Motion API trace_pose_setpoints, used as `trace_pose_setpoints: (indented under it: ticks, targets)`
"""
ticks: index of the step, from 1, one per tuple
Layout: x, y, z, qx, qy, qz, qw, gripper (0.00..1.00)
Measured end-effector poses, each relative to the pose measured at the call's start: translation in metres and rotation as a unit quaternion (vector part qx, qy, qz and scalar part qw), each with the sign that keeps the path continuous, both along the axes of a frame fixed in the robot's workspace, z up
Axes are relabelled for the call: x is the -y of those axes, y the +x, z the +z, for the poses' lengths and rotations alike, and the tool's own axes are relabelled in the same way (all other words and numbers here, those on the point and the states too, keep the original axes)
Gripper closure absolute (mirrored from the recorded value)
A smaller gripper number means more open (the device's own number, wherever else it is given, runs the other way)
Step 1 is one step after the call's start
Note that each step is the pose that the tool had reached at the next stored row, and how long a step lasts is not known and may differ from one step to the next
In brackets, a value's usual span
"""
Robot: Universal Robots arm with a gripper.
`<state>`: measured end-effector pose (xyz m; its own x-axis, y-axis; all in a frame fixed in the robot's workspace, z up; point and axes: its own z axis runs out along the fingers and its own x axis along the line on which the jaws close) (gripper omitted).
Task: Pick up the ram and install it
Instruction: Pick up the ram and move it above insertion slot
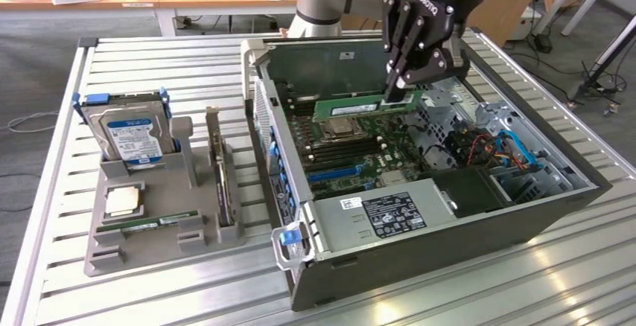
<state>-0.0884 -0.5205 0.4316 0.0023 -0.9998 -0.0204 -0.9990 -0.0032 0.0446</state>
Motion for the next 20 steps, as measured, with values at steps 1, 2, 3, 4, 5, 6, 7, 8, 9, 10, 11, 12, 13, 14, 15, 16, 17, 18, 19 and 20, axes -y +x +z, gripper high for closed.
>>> trace_pose_setpoints:
  ticks: [1,2,3,4,5,6,7,8,9,10,11,12,13,14,15,16,17,18,19,20]
  targets:
    - [0.0000,0.003,0.0000,0.0000,0.0000,0.000,1.0000,0.88]
    - [0.0000,0.006,0.0000,0.0000,0.0000,0.000,1.0000,0.88]
    - [0.0000,0.009,0.0001,0.0000,0.0000,0.000,1.0000,0.88]
    - [0.0000,0.012,0.0001,0.0000,0.0000,0.001,1.0000,0.88]
    - [0.0000,0.015,0.0000,0.0000,0.0000,0.001,1.0000,0.88]
    - [0.0000,0.017,0.0001,0.0000,0.0000,0.001,1.0000,0.88]
    - [0.0000,0.020,0.0001,0.0000,0.0000,0.001,1.0000,0.88]
    - [0.0000,0.023,0.0001,0.0000,0.0000,0.001,1.0000,0.88]
    - [0.0000,0.025,0.0001,0.0000,0.0000,0.001,1.0000,0.88]
    - [0.0000,0.028,0.0000,0.0000,0.0000,0.001,1.0000,0.88]
    - [0.0000,0.031,0.0000,0.0000,0.0000,0.001,1.0000,0.88]
    - [0.0000,0.034,0.0000,0.0000,0.0000,0.001,1.0000,0.88]
    - [0.0000,0.036,0.0000,0.0000,0.0000,0.001,1.0000,0.88]
    - [0.0000,0.039,0.0001,0.0000,0.0000,0.001,1.0000,0.88]
    - [0.0000,0.042,0.0001,0.0000,0.0000,0.002,1.0000,0.88]
    - [0.0000,0.044,0.0001,0.0000,0.0000,0.002,1.0000,0.88]
    - [0.0000,0.047,0.0001,0.0000,0.0000,0.002,1.0000,0.88]
    - [0.0000,0.049,0.0000,0.0000,0.0001,0.002,1.0000,0.88]
    - [0.0000,0.052,0.0001,0.0000,0.0000,0.002,1.0000,0.88]
    - [0.0001,0.054,0.0000,0.0000,0.0000,0.002,1.0000,0.88]
